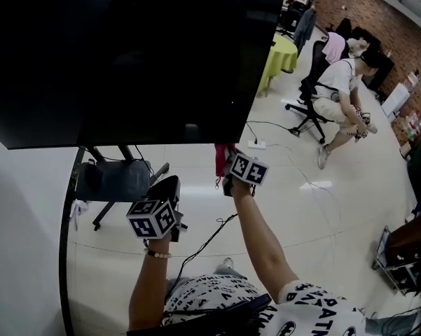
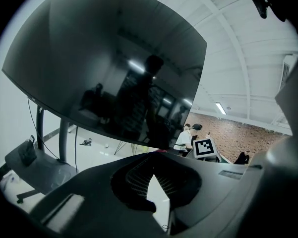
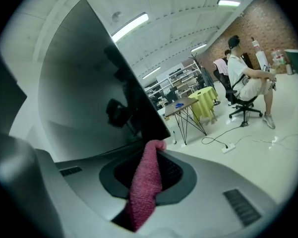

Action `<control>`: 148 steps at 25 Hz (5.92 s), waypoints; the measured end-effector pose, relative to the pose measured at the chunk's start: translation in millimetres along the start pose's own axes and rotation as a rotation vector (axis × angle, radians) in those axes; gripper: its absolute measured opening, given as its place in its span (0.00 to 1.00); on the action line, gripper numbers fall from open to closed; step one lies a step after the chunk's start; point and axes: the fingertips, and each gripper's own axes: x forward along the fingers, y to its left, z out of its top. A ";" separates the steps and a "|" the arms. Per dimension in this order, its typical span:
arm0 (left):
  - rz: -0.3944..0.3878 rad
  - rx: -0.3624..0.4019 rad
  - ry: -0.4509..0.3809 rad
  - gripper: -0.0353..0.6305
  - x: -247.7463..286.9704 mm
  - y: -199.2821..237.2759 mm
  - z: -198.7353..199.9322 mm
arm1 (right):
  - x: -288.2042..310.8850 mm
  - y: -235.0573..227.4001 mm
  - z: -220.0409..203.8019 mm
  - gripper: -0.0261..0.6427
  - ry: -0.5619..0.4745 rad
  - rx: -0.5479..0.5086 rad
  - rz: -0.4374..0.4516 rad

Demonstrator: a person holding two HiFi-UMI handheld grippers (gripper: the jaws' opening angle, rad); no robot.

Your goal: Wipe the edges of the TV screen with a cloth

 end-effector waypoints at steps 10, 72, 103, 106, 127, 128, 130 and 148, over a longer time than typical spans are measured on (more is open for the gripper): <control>0.027 -0.023 -0.028 0.05 -19.7 35.4 18.3 | 19.9 52.4 -17.4 0.14 0.028 0.027 0.032; 0.197 -0.107 -0.062 0.05 -222.1 390.9 106.7 | 199.1 514.9 -216.9 0.13 0.371 0.060 0.341; 0.400 -0.141 -0.187 0.05 -393.1 637.9 178.2 | 326.0 797.7 -346.4 0.14 0.410 0.163 0.429; 0.421 -0.146 -0.198 0.05 -407.8 656.8 183.9 | 334.9 818.1 -354.2 0.14 0.404 0.167 0.440; 0.315 -0.106 -0.109 0.05 -487.9 753.3 202.5 | 394.5 947.8 -419.0 0.14 0.283 0.185 0.410; 0.306 -0.105 -0.104 0.05 -485.6 755.4 200.0 | 396.3 951.0 -418.9 0.14 0.276 0.170 0.425; 0.289 -0.105 -0.094 0.05 -478.2 759.6 192.9 | 398.2 959.6 -416.5 0.14 0.251 0.082 0.462; 0.205 -0.098 -0.152 0.05 -475.6 756.3 218.3 | 360.9 992.4 -338.2 0.14 0.060 -0.372 0.296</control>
